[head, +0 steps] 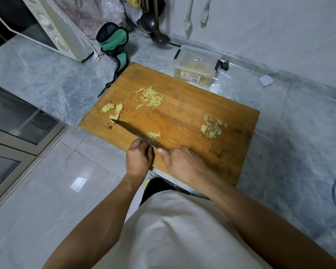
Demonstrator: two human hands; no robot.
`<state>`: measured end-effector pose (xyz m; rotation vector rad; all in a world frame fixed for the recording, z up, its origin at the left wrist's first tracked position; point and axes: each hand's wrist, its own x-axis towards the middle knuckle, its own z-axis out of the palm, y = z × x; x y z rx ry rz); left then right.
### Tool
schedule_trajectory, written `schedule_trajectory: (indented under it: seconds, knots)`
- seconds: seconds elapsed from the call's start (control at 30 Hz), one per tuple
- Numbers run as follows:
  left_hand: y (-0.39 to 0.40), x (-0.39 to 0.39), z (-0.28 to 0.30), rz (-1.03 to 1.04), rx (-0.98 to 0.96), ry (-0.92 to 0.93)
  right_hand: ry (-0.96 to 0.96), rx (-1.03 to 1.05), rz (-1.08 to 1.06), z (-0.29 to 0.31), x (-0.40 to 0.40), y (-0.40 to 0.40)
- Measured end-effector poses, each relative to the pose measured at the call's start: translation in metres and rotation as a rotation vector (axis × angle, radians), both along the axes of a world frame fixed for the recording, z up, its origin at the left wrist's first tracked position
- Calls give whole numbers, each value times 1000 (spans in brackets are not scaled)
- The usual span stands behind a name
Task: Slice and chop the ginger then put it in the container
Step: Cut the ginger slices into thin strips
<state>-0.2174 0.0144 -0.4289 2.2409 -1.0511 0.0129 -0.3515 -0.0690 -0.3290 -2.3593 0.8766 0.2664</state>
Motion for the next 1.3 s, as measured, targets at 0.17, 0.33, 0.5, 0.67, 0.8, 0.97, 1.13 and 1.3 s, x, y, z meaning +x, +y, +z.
schedule_trajectory:
  seconds: [0.17, 0.33, 0.5, 0.67, 0.8, 0.97, 1.13, 1.3]
  knots:
    - [2, 2, 0, -19, 23, 3, 4, -14, 12, -1, 3, 0]
    - [9, 0, 2, -68, 46, -64, -17, -9, 26, 5, -8, 0]
    - [8, -2, 4, -70, 53, -85, 15, -32, 35, 3, -2, 0]
    - [11, 1, 3, -111, 99, -102, -1, -48, 47, -3, 5, 2]
    - [12, 2, 3, -98, 93, -82, -14, -39, 42, -1, -4, 1]
    - [12, -2, 2, -96, 70, -67, -3, -6, 39, 5, -12, 2]
    - [13, 0, 2, -125, 102, -70, 14, -15, 19, -1, 0, 4]
    - [16, -4, 5, -118, 175, -66, -12, -38, 10, -7, 1, 9]
